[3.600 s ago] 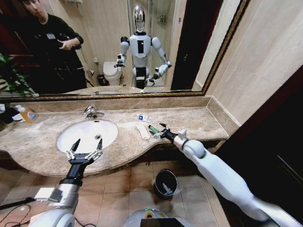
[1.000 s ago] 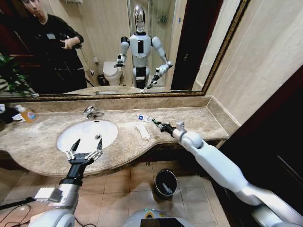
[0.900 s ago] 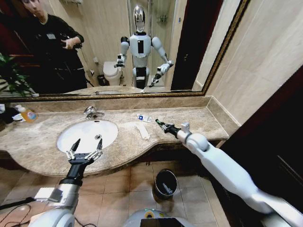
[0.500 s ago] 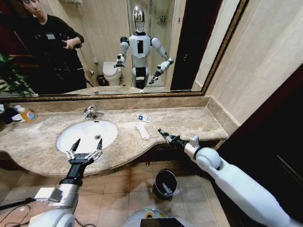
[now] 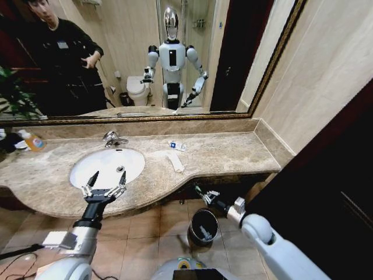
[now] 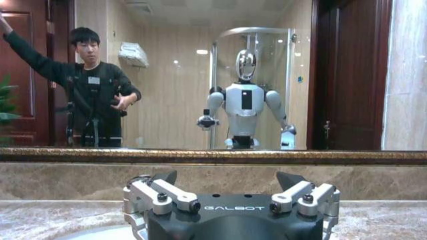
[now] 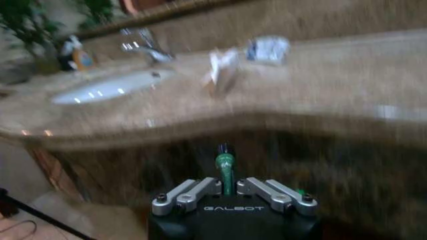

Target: Pick up the trash from the sink and place it in the trash bin.

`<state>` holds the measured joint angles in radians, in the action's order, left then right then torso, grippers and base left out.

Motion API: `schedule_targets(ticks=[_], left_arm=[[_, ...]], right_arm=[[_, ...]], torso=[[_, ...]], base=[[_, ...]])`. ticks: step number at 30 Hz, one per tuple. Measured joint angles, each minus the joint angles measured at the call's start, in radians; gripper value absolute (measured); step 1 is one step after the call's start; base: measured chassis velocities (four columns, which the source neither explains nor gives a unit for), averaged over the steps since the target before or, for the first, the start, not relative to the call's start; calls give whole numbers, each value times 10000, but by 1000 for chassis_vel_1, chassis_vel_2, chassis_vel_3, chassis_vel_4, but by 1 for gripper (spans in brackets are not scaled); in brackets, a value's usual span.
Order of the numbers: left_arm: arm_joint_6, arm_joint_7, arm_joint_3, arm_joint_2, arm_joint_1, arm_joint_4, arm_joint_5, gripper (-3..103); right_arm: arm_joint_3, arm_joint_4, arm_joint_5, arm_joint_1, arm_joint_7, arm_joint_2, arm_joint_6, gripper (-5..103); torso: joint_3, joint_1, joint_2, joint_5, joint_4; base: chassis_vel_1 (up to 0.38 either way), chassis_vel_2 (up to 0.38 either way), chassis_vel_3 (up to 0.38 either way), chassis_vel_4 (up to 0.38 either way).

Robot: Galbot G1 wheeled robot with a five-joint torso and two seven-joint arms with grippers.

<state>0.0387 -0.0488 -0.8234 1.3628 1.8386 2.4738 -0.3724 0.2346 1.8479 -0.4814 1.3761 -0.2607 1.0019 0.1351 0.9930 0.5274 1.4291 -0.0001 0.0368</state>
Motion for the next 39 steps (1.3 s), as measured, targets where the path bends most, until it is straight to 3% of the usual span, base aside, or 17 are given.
schedule_targets(ticks=[11,20,31,35,39], left_arm=[[0,0,0,0,0,0,0,100],[0,0,0,0,0,0,0,100],[0,0,0,0,0,0,0,100],[-1,0,0,0,0,0,0,100],[0,0,0,0,0,0,0,100]], right_arm=[[-115,-2678,1376,-272,562,1233,-708,7],[-219,-4992,2238,-1022,1648,2143,-1404,7],[-267,-6799,3409,-1627,1285,2568,-2413,4],[-288,-6938,3477,-1638,1199,2670,-2507,14],[-314,-6990,3739,-1630,1282,2833,-2590,30]], torso=[[1,1,0,-1,0],[0,1,0,-1,0],[1,1,0,0,1],[1,2,0,-1,0],[1,1,0,1,1]], base=[[0,0,0,0],[0,0,0,0],[0,0,0,0],[0,0,0,0],[0,0,0,0]])
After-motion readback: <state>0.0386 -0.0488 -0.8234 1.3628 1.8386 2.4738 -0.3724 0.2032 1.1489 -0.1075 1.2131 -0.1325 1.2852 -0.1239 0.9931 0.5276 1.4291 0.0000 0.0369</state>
